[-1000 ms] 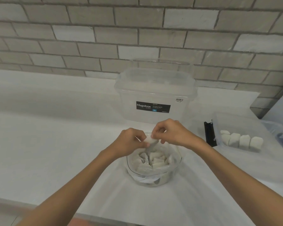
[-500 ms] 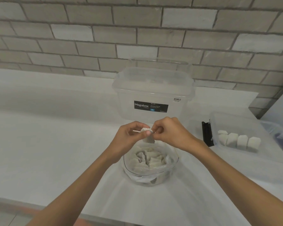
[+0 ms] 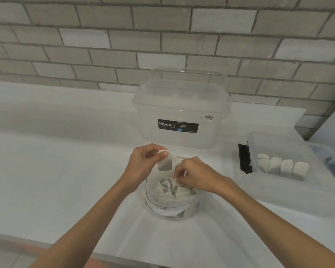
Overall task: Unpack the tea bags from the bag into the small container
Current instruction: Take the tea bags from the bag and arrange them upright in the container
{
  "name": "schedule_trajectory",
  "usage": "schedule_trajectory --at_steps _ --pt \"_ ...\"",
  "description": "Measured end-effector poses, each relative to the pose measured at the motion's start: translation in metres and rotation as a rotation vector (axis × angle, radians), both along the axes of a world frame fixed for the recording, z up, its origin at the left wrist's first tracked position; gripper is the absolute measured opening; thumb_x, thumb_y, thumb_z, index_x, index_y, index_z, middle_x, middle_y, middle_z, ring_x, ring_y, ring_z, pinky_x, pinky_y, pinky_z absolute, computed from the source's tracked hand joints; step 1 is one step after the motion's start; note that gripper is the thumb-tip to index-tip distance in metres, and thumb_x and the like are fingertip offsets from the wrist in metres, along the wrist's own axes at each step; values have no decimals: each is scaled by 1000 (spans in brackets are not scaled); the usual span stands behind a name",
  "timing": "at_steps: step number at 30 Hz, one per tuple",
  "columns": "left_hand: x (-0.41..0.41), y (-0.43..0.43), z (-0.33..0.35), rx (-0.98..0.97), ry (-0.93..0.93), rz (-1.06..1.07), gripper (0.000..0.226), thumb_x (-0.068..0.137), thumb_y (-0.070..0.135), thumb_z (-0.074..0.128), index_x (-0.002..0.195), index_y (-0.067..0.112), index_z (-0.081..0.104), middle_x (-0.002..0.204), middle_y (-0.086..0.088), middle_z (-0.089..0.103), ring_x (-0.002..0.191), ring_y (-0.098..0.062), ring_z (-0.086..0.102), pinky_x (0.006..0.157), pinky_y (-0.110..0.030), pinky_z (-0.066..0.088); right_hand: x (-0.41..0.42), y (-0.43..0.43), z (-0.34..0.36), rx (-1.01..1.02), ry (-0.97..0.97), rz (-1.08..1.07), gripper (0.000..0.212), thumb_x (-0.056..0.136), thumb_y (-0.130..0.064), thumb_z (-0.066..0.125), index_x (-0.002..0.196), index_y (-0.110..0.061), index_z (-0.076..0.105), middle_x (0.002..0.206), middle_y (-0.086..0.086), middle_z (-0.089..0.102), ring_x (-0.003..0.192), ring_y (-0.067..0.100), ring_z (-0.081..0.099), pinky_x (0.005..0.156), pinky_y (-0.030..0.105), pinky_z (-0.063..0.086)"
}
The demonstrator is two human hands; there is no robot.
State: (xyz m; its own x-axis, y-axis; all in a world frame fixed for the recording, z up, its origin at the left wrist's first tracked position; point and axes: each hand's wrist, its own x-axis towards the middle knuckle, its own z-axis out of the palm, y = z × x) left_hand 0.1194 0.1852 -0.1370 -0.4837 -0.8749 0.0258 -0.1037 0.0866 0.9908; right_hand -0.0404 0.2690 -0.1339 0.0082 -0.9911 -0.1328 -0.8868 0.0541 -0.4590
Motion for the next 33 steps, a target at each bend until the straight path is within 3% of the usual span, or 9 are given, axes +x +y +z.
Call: schedule_trajectory --at_steps 4,8,14,19,22,25,27,29,33 --pt "3 -5 2 -1 -57 17 16 84 23 73 99 20 68 80 -11 71 70 -7 60 68 -21 47 -10 -4 14 -79 -163 -97 10 83 -11 67 84 -17 74 72 -9 67 57 -7 59 60 6 43" --pt "4 -6 4 13 -61 1 12 88 15 68 98 16 62 79 -12 72 68 -10 61 70 -26 49 -23 -2 29 -99 -458 -316 7 87 -10 64 83 -12 69 60 1 66 50 8 60 48 18 46" --pt "-4 -4 8 -38 -119 -72 9 89 8 64 85 15 69 79 5 68 75 -10 61 70 -24 53 -34 6 49 -56 -1029 -528 7 91 -2 58 86 -7 61 68 9 63 58 18 66 48 21 47" --pt "-25 11 25 -34 -44 -140 7 83 23 74 89 20 73 88 10 68 80 -7 64 79 -29 54 -36 13 50 10 -1791 -719 14 92 1 51 79 -4 56 74 13 72 64 16 72 51 18 54" --pt "-42 19 37 -71 32 -136 18 79 28 76 93 19 72 91 12 71 78 -5 64 79 -25 51 -35 18 46 1 -1955 -720 5 89 -1 55 89 0 60 80 12 72 62 14 71 49 17 54" --pt "-60 22 45 -103 111 -107 10 82 20 74 90 15 71 85 8 73 76 -4 65 77 -22 49 -36 23 40 22 -1985 -684 19 79 -4 64 98 1 64 91 10 69 59 10 66 46 17 50" --pt "-69 21 51 -136 124 -122 7 83 19 73 87 14 71 82 5 73 75 -4 65 75 -19 48 -39 28 40 66 -1873 -653 7 82 -5 65 88 -3 69 87 9 67 56 8 60 46 15 48" --pt "-75 19 57 -199 86 -172 8 83 20 73 86 13 73 82 3 73 75 -4 65 74 -16 48 -46 36 43 62 -1617 -625 15 86 -6 65 72 -9 69 81 8 65 56 9 57 48 17 48" --pt "-89 11 70 -399 -115 -255 6 81 23 76 79 18 73 77 6 72 72 -5 64 70 -15 47 -65 50 57 -222 -810 -614 9 86 -10 66 89 -18 63 84 1 64 62 12 58 57 25 47"
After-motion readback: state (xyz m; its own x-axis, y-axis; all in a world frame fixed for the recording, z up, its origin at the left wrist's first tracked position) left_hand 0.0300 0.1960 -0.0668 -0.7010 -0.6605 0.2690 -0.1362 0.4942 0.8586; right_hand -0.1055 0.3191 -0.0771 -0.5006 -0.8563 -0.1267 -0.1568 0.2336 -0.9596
